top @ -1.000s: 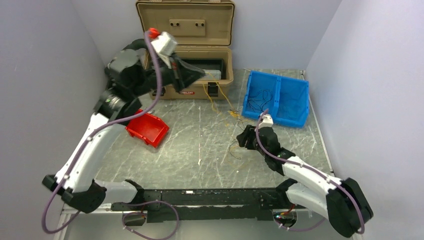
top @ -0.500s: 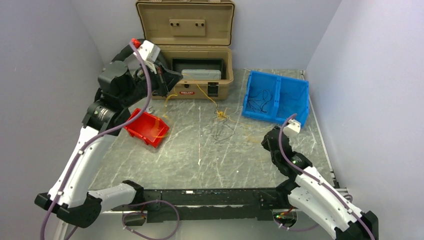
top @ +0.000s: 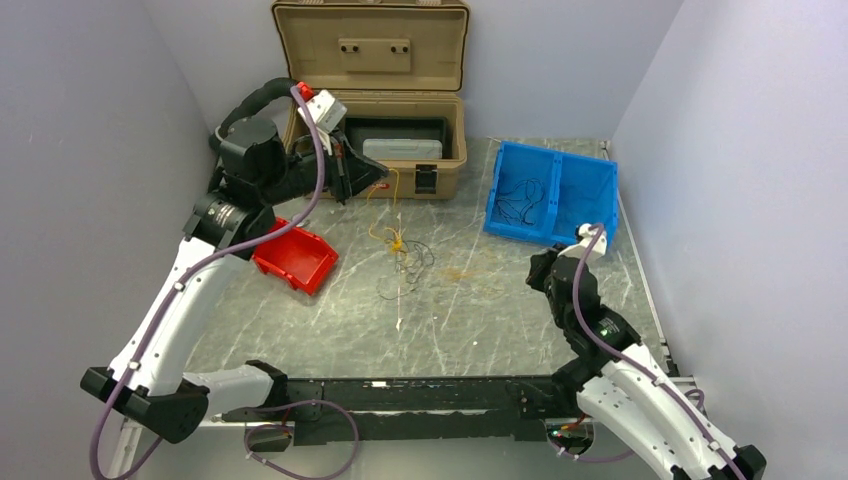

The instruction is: Untangle the cables

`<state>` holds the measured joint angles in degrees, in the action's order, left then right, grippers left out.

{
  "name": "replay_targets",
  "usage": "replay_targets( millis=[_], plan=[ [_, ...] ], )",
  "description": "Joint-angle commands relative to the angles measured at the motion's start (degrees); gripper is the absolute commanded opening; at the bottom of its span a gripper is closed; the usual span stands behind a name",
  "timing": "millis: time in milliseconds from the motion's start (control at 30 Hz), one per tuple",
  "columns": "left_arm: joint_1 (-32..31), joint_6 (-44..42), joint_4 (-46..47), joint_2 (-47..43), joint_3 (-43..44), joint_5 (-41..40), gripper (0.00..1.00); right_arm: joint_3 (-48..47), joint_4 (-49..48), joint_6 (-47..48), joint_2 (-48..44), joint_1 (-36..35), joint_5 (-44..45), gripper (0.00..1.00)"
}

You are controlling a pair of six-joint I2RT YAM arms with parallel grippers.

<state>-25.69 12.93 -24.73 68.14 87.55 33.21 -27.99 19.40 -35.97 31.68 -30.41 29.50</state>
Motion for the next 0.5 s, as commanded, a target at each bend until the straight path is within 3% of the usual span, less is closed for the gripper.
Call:
replay_targets(
  millis=[0,133,167,267,467],
  plan=[
    [-0.05,-0.1,0.92,0.55,-0.63,4.84,0.0,-5.79,-3.53,7.52,1.63,0.03,-4.85,0.06],
    [-0.53,-0.3,0.95,0.8,-0.36,7.64,0.0,-6.21,-11.29,15.27,4.72,0.0,-23.92,0.43],
    [-0.78,-0.53,0.73,0.91,-0.02,8.24,0.0,-6.42,-12.78,16.06,5.84,0.03,-27.57,0.48],
    [-1.18,-1.52,0.41,1.12,0.8,11.21,0.0,-7.17,-16.4,17.05,10.2,0.05,-34.78,0.55],
    [-2.06,-3.98,0.21,0.44,1.19,15.51,0.0,-6.87,-25.01,20.31,15.89,0.03,-43.81,0.57]
  ],
)
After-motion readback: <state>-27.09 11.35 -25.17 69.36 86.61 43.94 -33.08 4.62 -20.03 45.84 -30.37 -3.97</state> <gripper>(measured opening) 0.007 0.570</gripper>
